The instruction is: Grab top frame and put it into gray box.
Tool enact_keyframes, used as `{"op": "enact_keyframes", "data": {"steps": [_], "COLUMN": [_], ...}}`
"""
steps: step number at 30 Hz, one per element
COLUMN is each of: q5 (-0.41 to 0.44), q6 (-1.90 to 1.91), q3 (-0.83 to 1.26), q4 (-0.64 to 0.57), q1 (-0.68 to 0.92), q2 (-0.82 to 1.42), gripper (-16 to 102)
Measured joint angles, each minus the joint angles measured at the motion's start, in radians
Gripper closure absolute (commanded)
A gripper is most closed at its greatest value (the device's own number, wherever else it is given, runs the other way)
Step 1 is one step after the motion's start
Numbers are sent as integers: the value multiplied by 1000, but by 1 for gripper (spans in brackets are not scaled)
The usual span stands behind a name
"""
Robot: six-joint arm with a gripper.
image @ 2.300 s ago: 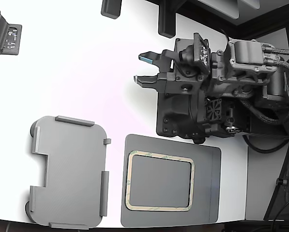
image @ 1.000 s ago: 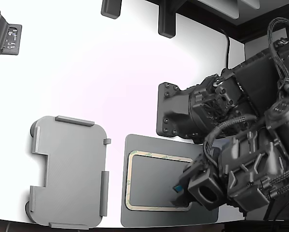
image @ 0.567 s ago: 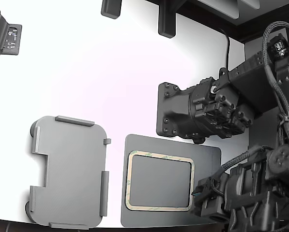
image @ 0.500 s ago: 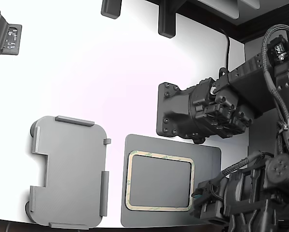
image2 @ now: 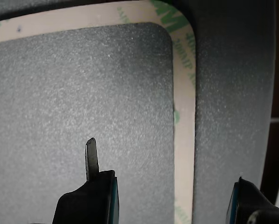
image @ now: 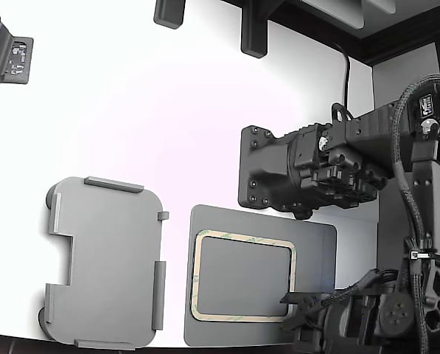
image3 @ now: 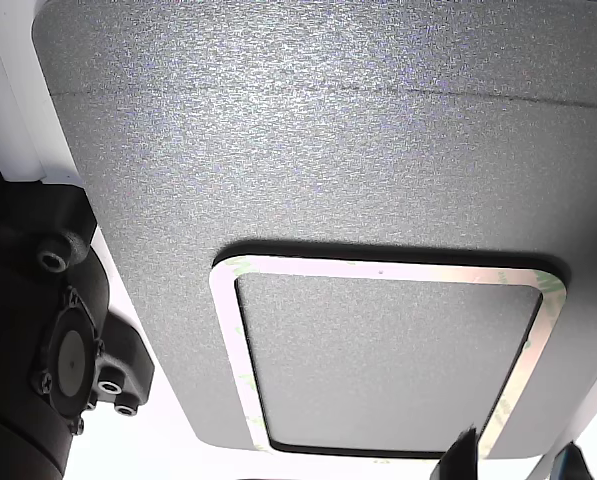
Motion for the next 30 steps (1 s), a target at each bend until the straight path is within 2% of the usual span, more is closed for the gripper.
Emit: {"op": "enact_keyframes", "data": {"steps": [5,8,14,30], "q5": [0,3,2,23], "q6": [6,11,2,-40], "q3": [3,2,-34,-28], "q4": [-40,-54,-55,-69], "q1": [6,14,31,32], "q2": [-38,-49,-103,-129], "gripper": [-10,-6,-5,5]}}
